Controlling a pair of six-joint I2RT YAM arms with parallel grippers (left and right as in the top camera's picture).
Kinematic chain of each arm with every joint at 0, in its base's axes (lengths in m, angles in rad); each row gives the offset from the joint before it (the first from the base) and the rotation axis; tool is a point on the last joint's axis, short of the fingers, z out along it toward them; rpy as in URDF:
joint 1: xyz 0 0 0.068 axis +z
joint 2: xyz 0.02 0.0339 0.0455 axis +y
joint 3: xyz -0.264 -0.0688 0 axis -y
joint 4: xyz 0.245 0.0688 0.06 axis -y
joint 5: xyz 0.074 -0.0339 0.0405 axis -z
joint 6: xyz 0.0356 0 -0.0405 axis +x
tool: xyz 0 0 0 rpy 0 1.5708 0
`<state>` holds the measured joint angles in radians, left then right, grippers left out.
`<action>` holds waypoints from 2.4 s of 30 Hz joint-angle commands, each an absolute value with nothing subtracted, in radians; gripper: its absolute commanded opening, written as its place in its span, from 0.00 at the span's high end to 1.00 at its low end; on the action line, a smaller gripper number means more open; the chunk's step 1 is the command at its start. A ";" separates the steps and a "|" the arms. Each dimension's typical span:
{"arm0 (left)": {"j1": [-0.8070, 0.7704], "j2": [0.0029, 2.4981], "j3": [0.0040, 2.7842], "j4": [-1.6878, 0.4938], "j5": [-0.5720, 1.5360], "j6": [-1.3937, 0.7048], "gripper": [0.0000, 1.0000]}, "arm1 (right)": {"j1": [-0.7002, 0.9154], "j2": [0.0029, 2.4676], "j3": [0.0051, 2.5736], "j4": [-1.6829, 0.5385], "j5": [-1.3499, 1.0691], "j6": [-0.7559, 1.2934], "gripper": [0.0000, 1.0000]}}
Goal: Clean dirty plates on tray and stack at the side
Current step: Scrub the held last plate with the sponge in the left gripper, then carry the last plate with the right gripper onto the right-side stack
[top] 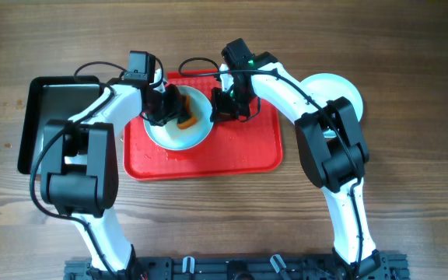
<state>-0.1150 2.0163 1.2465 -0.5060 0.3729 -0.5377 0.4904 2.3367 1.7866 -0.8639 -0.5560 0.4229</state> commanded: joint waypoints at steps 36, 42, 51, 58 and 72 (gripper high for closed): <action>0.115 2.071 1.361 -0.855 0.767 -0.234 0.96 | 0.530 2.365 1.775 -0.782 -0.415 0.524 0.96; 0.228 2.024 1.375 -0.862 1.028 -0.208 0.96 | 0.510 2.347 1.776 -0.785 -0.428 0.498 0.96; 0.191 1.785 1.375 -0.889 0.516 -0.367 0.96 | 0.493 2.212 1.776 -0.922 -0.196 0.423 0.96; 0.138 1.755 1.375 -0.926 0.184 -0.434 0.96 | 0.513 2.067 1.776 -1.020 0.279 0.423 0.96; 0.017 1.756 1.375 -0.907 -0.001 -0.537 0.96 | 0.828 1.982 1.776 -1.186 1.192 0.611 0.96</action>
